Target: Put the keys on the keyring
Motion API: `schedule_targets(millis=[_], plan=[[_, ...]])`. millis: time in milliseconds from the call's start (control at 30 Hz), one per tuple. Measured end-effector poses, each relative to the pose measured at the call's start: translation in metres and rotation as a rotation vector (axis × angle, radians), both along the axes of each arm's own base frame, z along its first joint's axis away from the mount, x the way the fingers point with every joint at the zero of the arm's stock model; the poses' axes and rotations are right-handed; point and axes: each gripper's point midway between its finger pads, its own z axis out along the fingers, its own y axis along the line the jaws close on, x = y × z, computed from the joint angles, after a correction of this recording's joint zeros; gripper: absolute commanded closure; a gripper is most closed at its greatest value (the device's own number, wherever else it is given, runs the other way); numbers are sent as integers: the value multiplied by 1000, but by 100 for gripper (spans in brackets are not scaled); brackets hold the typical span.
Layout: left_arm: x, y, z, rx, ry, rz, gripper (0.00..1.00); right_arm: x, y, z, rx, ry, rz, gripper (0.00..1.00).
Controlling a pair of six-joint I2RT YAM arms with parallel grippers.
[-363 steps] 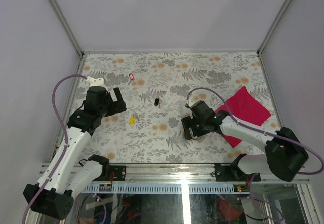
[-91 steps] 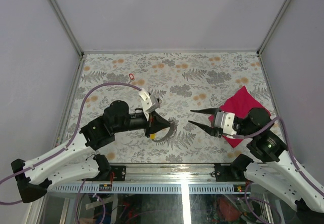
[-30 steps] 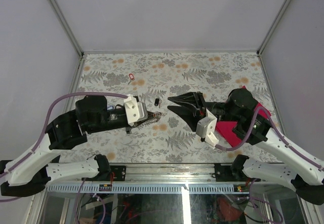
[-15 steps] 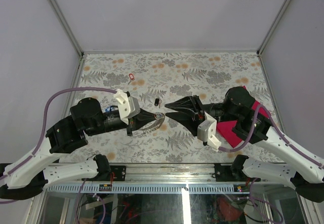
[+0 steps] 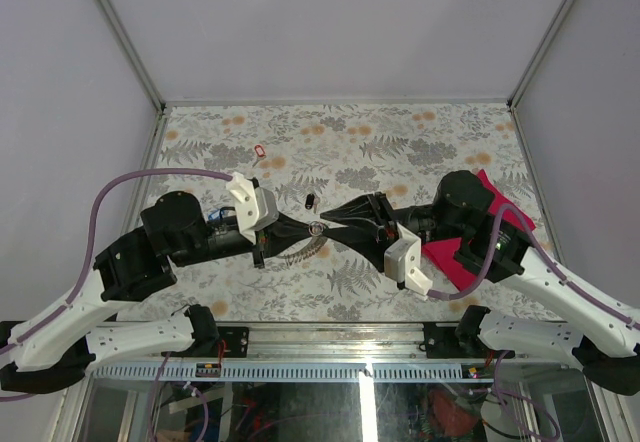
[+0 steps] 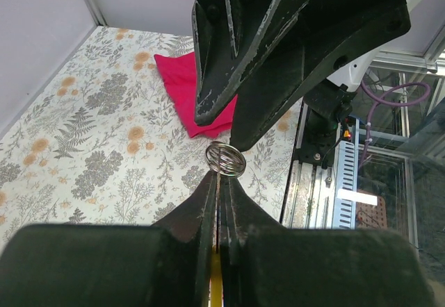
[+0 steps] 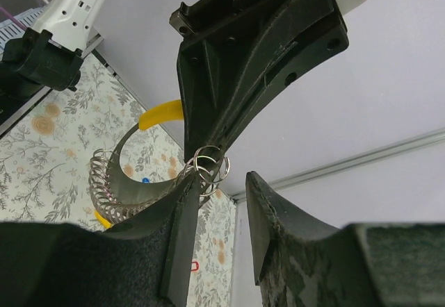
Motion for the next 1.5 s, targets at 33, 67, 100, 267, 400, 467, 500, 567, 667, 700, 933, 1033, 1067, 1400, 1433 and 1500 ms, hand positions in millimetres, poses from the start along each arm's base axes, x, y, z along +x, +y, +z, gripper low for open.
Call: schedule_targets(millis=[33, 67, 100, 267, 400, 467, 500, 567, 667, 700, 933, 1033, 1067, 1400, 1433, 1500], plan=[[0, 0, 0, 0, 1, 0, 100, 0, 0, 0, -1, 1, 2, 60], [0, 0, 0, 0, 1, 0, 100, -1, 0, -1, -3, 2, 3, 60], [0, 0, 0, 1, 1, 0, 100, -1, 0, -1, -4, 3, 4, 60], [0, -1, -1, 2, 2, 0, 100, -2, 1, -4, -13, 2, 7, 60], [1, -1, -1, 4, 3, 0, 100, -1, 1, -6, -20, -10, 8, 61], [1, -1, -1, 4, 3, 0, 100, -1, 2, -6, -20, -16, 8, 61], [1, -1, -1, 5, 3, 0, 100, -1, 2, -5, -19, -18, 8, 62], [1, -1, -1, 4, 3, 0, 100, -1, 2, -5, -19, -21, 8, 64], [1, -1, -1, 5, 4, 0, 100, -1, 2, -6, -21, -22, 8, 67], [1, -1, -1, 5, 4, 0, 100, 0, 2, -7, -23, -20, 8, 68], [0, -2, -2, 8, 6, -4, 100, -1, 2, -9, -32, -14, 9, 77], [0, -3, -3, 9, 7, -9, 100, -1, 2, -9, -33, -13, 10, 80], [0, -3, -3, 9, 7, -11, 100, -1, 2, -9, -33, -13, 10, 80], [0, -6, -6, 19, 14, -18, 100, -3, 3, -9, -33, -9, 15, 87], [0, -7, -6, 20, 14, -18, 100, -3, 3, -9, -33, -9, 16, 89], [0, -7, -6, 20, 15, -18, 100, -3, 3, -9, -33, -7, 16, 91]])
